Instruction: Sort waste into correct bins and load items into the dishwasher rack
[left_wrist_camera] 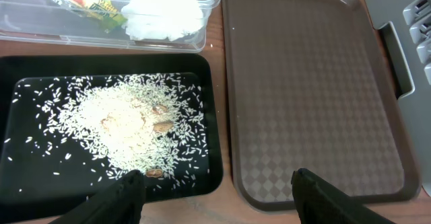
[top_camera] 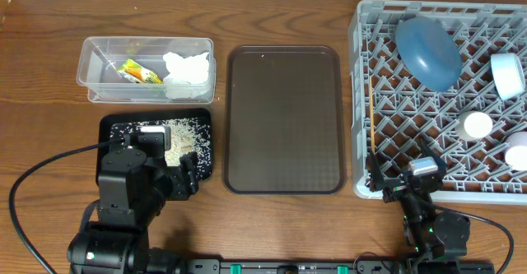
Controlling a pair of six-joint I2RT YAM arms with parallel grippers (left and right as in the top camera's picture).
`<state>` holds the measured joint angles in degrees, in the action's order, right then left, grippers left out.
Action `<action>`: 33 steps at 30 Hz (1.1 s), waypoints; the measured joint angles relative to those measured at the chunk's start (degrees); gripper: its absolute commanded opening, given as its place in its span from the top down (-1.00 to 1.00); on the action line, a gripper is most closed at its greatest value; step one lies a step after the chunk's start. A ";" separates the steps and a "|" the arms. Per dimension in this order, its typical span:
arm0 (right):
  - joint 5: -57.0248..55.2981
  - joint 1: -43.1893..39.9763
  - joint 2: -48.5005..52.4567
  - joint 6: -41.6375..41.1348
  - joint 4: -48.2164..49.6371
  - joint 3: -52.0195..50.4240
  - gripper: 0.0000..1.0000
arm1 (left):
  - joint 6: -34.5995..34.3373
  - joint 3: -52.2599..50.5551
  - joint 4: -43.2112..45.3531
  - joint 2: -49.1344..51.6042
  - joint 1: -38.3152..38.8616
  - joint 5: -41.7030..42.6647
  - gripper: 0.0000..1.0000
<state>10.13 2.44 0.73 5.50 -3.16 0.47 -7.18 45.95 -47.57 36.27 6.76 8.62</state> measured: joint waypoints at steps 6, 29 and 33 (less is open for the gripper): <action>0.00 0.00 0.00 0.00 0.00 0.00 -0.99 | 0.00 0.00 0.00 0.00 0.00 0.00 -0.45; 0.17 0.00 -0.02 0.02 0.00 0.00 -0.98 | 0.17 -21.07 16.02 -21.31 -2.23 -1.99 -0.93; 0.20 0.00 -0.02 0.02 0.00 0.00 -0.98 | 0.20 -30.58 27.76 -27.93 -2.51 -2.43 -0.94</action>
<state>10.33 2.44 0.71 5.52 -3.16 0.47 -6.98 15.38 -19.81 8.34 4.25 6.20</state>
